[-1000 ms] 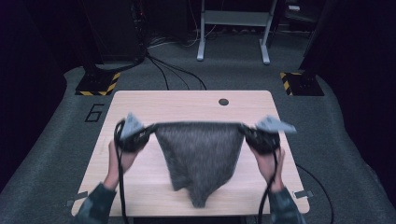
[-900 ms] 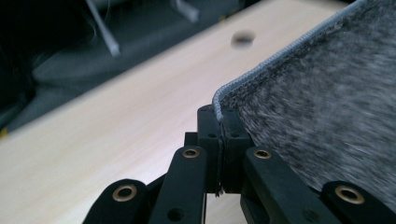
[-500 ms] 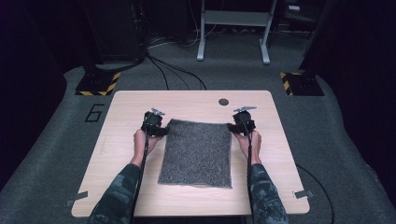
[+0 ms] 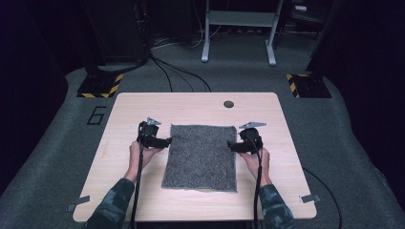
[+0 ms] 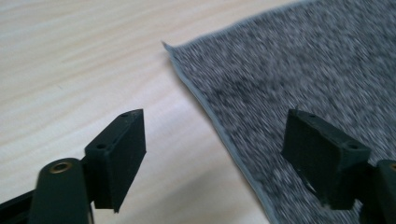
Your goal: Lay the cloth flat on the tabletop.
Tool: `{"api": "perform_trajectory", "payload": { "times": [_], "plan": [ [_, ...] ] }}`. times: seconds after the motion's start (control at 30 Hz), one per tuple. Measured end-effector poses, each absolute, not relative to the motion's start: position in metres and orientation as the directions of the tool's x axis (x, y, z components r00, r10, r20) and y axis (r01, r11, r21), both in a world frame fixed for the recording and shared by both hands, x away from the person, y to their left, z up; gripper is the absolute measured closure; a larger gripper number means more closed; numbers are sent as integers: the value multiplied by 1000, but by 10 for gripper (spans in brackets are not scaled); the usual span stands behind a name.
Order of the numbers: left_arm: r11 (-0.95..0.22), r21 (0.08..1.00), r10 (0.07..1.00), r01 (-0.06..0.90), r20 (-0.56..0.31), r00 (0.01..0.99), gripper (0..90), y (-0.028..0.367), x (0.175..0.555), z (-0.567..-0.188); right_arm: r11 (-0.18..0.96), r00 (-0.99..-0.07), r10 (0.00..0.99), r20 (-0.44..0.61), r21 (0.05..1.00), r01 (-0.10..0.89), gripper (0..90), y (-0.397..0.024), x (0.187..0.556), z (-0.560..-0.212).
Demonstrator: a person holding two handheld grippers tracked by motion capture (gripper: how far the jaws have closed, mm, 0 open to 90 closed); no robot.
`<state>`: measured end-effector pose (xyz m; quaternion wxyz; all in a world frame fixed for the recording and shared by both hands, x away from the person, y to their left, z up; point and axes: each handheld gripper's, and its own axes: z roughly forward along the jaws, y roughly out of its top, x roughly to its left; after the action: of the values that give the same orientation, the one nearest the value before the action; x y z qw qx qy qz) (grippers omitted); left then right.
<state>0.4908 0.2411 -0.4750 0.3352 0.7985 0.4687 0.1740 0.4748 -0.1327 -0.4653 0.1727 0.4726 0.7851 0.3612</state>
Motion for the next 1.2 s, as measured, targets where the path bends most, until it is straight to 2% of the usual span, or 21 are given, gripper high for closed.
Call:
{"api": "perform_trajectory", "payload": {
  "times": [0.07,0.23,0.37,0.5,0.77,1.2],
  "plan": [
    [-344,702,854,624,-42,519,160,241,480,-477,320,-514,856,57,722,614,191,-130,465,-471],
    [-356,706,831,612,-60,553,139,243,453,-483,348,-538,841,51,711,612,86,-125,441,-482],
    [-384,694,820,609,-48,571,91,242,430,-490,376,-553,833,30,702,605,55,-121,421,-490],
    [-426,673,813,605,-7,582,83,234,413,-500,392,-549,836,23,675,625,18,-121,410,-504],
    [-502,640,807,582,105,581,85,222,395,-516,409,-543,839,4,653,637,0,-126,407,-523],
    [-476,657,814,584,78,576,89,225,378,-519,429,-571,821,-3,665,612,0,-138,404,-524]
  ]
}}
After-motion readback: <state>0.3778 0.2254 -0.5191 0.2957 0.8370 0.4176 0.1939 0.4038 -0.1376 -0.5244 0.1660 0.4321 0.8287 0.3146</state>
